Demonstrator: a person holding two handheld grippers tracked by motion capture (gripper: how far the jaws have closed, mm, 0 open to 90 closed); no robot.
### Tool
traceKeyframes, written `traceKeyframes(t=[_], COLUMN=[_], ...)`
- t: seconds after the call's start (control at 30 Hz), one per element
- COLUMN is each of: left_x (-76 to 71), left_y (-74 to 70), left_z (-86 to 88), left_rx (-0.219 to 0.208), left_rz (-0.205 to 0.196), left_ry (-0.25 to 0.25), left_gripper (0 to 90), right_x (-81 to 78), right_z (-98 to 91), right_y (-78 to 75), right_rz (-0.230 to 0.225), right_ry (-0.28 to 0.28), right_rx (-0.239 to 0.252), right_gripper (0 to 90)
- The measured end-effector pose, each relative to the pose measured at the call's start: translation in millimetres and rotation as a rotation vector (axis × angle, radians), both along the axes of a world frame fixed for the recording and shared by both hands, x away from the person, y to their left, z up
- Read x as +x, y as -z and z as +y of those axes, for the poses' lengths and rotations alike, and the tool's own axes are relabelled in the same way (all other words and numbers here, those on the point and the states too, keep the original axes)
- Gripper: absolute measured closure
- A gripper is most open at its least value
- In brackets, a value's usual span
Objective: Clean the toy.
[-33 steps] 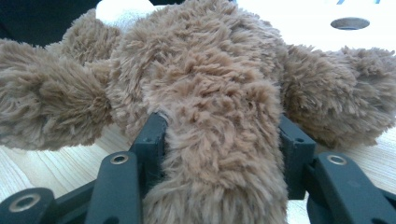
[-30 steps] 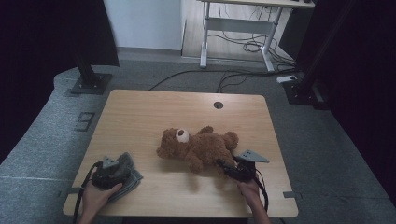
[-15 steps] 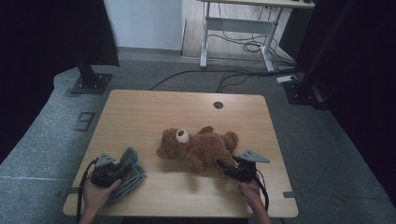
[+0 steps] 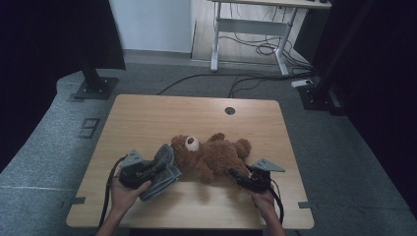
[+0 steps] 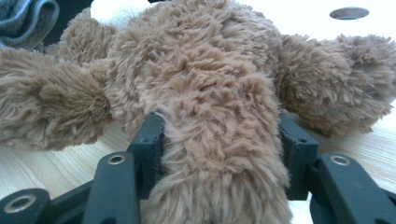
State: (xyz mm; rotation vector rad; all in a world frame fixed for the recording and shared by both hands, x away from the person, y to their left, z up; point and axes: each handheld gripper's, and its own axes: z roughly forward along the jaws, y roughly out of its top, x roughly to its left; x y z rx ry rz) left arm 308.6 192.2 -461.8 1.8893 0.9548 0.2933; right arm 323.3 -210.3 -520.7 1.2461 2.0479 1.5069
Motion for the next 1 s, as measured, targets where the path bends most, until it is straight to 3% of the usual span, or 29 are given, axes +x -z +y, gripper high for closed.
traceKeyframes(t=[0.23, 0.5, 0.8, 0.9, 1.0], left_x=[11.4, 28.4, 34.7, 31.7, 30.6], left_y=[-14.5, -28.9, -29.5, -23.9, -11.7], left_z=[-38.5, -82.8, -137.1, -156.8, -173.9], left_rx=[-0.013, -0.032, 0.037, 0.06, 0.115], left_rz=[-0.02, -0.022, -0.031, -0.032, -0.03], left_ry=[0.098, 0.176, 0.259, 0.28, 0.288], left_gripper=[76.1, 76.1, 75.9, 75.8, 75.6], right_x=[-1.7, -1.9, -1.5, -1.6, -1.9], right_z=[0.2, 0.2, -0.4, -0.3, -0.5], right_y=[1.9, 3.2, 3.7, 3.8, 3.7], right_rz=[0.003, 0.017, 0.02, 0.022, 0.022], right_ry=[0.0, -0.009, -0.009, -0.007, -0.008], right_rx=[-0.004, -0.004, -0.006, -0.005, -0.005], right_gripper=[47.1, 52.8, 53.9, 54.2, 55.4])
